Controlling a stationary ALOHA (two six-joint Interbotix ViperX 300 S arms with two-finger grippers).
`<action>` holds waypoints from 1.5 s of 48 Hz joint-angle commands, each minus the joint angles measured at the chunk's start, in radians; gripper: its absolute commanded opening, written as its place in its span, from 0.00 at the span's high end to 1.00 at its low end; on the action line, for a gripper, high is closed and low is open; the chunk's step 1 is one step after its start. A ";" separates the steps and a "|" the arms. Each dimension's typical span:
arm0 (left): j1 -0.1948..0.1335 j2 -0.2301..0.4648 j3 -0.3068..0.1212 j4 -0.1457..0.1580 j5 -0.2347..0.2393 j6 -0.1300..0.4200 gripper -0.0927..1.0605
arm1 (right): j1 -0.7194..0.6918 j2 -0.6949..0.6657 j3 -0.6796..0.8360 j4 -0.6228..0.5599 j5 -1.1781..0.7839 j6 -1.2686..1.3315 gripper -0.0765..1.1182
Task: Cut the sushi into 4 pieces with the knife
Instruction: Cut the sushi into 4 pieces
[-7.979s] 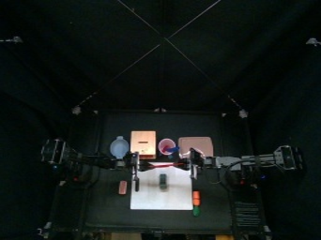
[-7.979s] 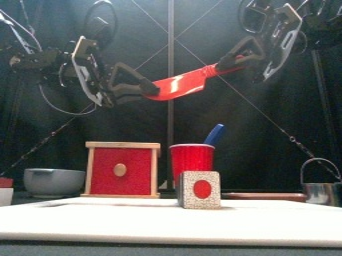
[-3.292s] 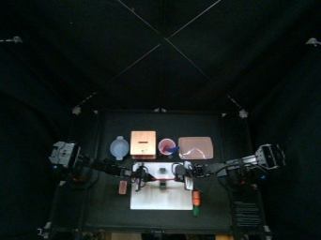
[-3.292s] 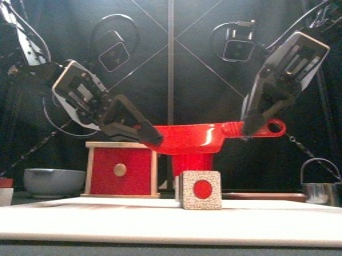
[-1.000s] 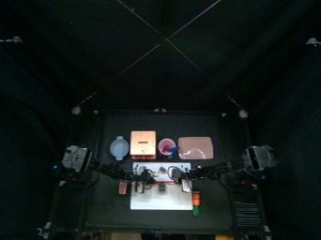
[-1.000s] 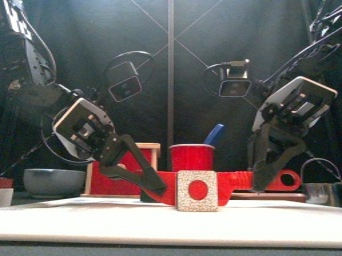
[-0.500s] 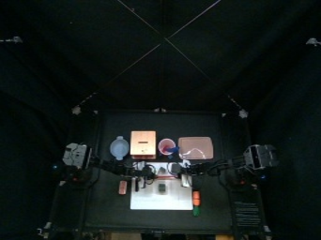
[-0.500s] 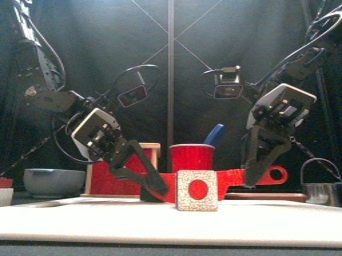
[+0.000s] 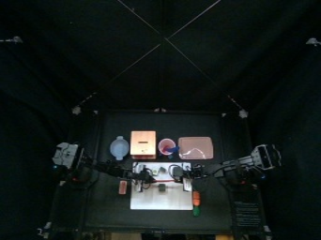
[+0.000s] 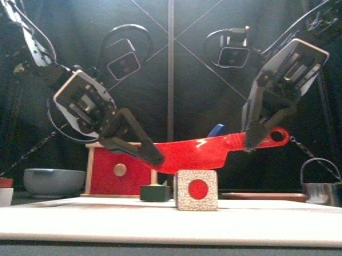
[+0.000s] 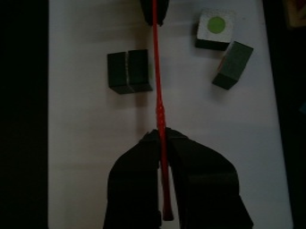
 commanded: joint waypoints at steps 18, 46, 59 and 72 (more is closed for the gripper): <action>-0.055 -0.015 -0.017 -0.002 -0.009 -0.003 0.74 | 0.029 -0.003 -0.020 0.037 -0.048 0.002 0.88; -0.078 0.038 -0.025 -0.041 -0.009 -0.008 0.74 | 0.037 0.075 -0.023 0.058 -0.060 0.002 0.88; -0.086 0.060 -0.025 -0.066 -0.009 -0.008 0.74 | 0.038 0.083 -0.026 0.060 -0.060 0.002 0.88; -0.100 0.081 -0.028 -0.086 -0.008 -0.008 0.74 | 0.044 0.109 -0.028 0.067 -0.060 0.002 0.88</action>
